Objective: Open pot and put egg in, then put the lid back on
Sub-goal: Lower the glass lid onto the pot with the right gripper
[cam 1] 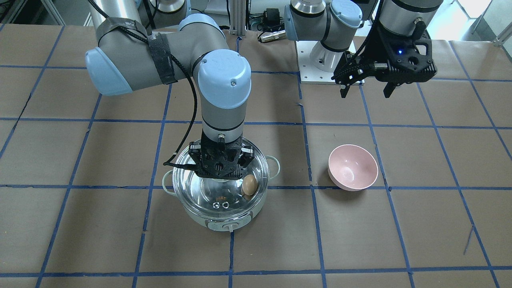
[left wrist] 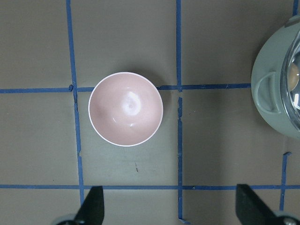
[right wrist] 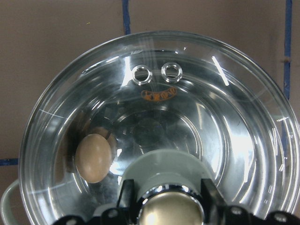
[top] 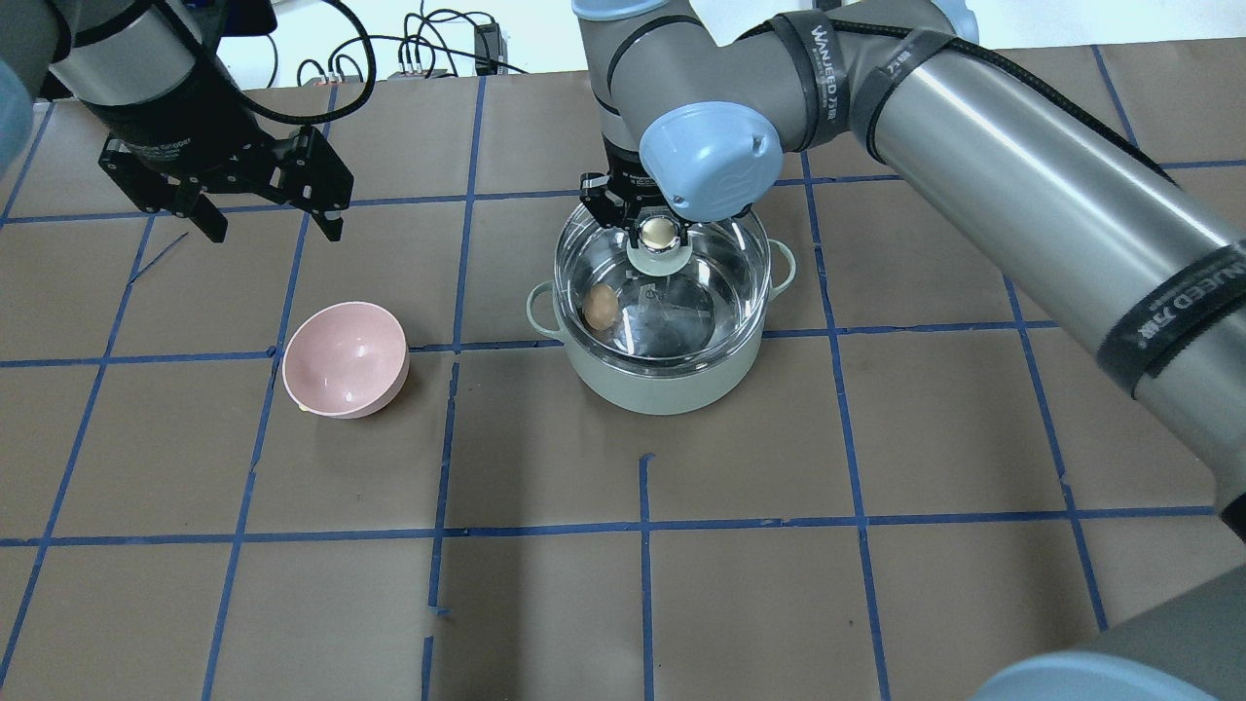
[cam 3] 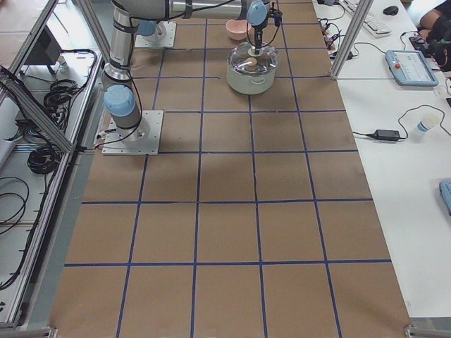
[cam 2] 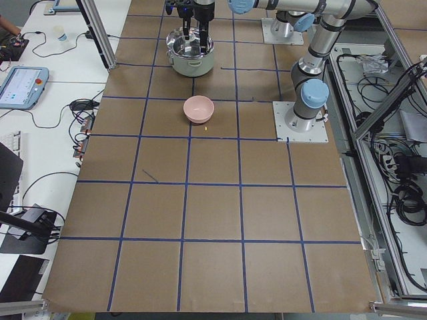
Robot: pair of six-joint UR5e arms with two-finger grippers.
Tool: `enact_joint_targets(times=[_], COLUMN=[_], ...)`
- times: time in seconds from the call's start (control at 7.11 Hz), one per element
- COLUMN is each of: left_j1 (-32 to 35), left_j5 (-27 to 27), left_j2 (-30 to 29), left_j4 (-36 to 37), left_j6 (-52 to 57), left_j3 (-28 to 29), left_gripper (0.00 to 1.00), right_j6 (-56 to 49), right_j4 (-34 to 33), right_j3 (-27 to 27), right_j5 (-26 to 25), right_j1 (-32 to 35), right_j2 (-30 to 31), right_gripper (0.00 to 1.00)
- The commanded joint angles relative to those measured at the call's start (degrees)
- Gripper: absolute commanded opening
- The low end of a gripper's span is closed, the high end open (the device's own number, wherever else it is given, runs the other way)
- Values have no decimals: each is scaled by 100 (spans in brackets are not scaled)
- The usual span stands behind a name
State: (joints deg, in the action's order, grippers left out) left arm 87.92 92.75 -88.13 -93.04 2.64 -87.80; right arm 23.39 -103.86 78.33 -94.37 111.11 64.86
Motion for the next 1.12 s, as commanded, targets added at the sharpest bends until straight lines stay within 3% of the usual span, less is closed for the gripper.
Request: enact_joint_targets(times=[0.0,0.98], left_j1=[6,24], left_j5=[6,-11], left_j2=[7,33], left_j4=[-3,-38], left_j6=[0,0], left_j3=[-1,-1], left_gripper=[100,100], right_j6=[17,-1], right_j4=[6,50], right_j3=[15,24], right_j5=[-2,24], right_j1=[7,60], right_j2=[0,-17], right_gripper=[5,5])
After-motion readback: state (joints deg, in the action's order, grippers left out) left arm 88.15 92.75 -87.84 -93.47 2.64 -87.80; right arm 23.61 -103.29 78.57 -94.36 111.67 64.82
